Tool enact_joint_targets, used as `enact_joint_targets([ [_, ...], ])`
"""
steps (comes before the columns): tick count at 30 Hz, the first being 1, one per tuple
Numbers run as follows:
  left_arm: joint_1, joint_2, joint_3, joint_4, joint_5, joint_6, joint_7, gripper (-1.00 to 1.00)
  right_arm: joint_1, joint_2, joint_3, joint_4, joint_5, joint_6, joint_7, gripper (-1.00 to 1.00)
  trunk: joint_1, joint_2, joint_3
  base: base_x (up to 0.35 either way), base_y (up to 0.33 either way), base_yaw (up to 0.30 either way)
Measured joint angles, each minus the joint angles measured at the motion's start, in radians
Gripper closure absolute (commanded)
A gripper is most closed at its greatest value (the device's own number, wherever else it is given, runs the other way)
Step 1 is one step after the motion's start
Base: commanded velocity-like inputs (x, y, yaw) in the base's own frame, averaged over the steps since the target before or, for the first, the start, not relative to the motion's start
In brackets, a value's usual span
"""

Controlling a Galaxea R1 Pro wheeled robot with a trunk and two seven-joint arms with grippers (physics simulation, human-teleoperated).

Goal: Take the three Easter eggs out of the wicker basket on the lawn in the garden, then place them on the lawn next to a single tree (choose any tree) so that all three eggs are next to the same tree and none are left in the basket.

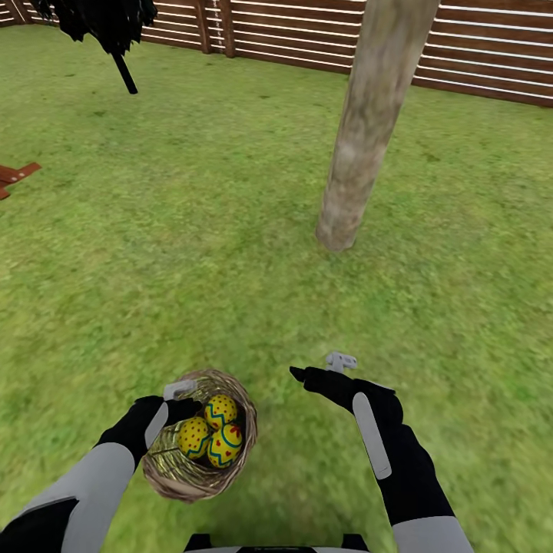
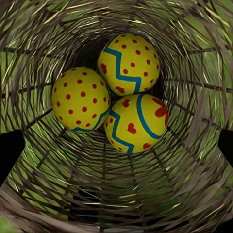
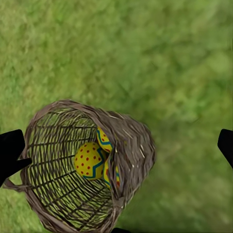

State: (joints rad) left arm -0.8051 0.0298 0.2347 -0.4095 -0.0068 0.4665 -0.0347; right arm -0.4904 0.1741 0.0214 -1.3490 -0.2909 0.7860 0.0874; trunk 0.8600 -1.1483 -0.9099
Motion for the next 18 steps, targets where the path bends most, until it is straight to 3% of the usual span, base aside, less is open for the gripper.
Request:
enact_joint_targets([
  [18,0.000,0.002,0.001,0.024,0.002,0.001,0.000,-1.00,0.000,0.000,0.000,0.001,0.000,0.001,0.000,-1.00,0.069,-0.126,-0.056,-0.003,0.000,0.000],
])
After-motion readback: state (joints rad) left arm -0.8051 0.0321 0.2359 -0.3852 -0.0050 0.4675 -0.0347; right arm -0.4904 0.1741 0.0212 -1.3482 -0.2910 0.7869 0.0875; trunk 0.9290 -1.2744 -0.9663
